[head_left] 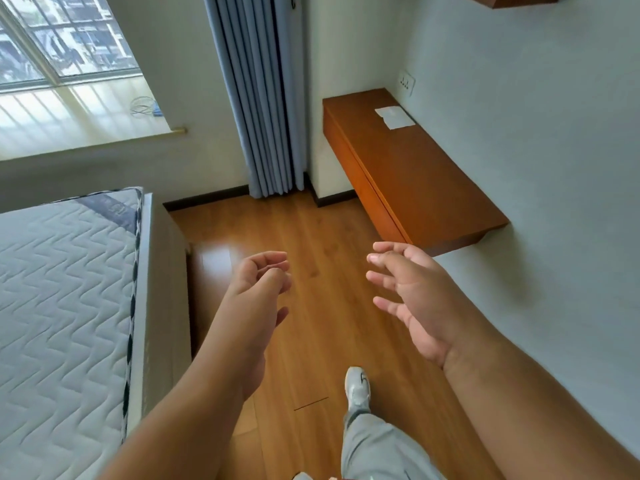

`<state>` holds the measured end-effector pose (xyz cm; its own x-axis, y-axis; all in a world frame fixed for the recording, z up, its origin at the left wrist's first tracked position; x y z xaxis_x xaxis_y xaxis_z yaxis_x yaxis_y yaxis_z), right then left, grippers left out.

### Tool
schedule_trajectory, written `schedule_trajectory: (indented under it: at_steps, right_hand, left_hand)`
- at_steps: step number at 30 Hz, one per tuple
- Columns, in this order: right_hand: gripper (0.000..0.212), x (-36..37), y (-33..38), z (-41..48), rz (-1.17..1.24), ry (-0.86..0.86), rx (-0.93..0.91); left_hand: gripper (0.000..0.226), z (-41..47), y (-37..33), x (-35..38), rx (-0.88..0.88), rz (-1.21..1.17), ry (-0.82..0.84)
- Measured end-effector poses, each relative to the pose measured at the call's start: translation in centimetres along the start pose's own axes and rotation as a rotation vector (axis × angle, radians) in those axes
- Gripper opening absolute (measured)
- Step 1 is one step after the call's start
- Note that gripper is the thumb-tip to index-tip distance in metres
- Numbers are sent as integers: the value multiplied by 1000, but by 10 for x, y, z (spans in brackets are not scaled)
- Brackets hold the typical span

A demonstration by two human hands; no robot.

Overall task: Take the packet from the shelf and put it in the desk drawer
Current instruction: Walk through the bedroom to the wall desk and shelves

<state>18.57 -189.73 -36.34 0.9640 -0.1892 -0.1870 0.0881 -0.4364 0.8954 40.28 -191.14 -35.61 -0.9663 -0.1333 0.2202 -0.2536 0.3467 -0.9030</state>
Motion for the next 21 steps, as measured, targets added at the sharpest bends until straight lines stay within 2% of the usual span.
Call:
schedule_trajectory:
  at_steps: [5,14,21]
  right_hand:
    - [17,-3,29,84,18,-1,5]
    - [19,-12,112,255,-6,55,-2]
    - [21,-12,172,340,-44,104,-33]
  left_hand:
    - [26,81,-15,34,-8,19,1]
    - [27,231,-67,100,17,51,-92]
    - [24,308,-105,131,57,-1,-126]
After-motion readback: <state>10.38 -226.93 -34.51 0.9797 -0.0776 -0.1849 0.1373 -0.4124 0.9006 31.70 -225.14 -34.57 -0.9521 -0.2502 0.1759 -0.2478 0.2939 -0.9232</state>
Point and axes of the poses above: each hand's wrist, its own z-axis towards the middle knuckle, its own x-axis out of the palm, y = z × x, the point moved 4 cm from there along z, towards the middle knuckle, and after that the axes turned 12 degrees about -z, right-handed, at the moved point
